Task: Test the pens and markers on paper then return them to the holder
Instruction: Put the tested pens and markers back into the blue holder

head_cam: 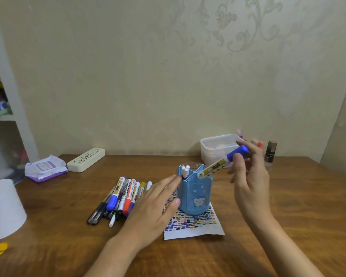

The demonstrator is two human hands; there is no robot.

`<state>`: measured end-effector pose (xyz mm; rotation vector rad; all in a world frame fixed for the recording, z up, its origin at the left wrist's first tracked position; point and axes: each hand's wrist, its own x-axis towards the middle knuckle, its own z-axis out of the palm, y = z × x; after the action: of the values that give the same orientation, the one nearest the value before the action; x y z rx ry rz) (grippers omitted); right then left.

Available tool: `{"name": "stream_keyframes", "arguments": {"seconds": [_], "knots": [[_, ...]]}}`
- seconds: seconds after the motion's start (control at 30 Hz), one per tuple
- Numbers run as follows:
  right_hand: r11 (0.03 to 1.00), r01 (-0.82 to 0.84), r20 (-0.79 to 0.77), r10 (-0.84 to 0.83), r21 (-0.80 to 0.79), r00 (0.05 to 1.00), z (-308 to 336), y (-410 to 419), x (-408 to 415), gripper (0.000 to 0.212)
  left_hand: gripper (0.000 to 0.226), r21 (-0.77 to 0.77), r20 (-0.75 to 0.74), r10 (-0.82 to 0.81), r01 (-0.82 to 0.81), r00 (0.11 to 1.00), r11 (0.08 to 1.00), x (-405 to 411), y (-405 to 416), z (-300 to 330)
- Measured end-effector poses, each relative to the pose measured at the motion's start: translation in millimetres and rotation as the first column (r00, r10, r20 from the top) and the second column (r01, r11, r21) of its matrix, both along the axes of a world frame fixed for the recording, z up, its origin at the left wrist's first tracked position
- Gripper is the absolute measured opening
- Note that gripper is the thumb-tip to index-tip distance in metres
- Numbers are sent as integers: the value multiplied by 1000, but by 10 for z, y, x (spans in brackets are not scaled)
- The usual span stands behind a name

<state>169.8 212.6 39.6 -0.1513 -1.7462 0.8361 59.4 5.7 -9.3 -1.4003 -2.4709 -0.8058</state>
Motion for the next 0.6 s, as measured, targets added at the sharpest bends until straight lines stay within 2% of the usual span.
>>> {"name": "stream_keyframes", "arguments": {"seconds": [0.4, 0.53, 0.6], "knots": [[982, 45, 153, -74, 186, 985, -69, -37, -102, 25, 55, -36, 77, 15, -13, 997, 999, -22, -38, 36], [955, 29, 284, -116, 295, 952, -103, -50, -137, 22, 57, -71, 59, 42, -38, 997, 997, -46, -77, 43], [938, 6, 364, -141, 347, 921, -119, -52, -147, 23, 57, -75, 63, 105, -100, 992, 992, -147, -148, 31]]}}
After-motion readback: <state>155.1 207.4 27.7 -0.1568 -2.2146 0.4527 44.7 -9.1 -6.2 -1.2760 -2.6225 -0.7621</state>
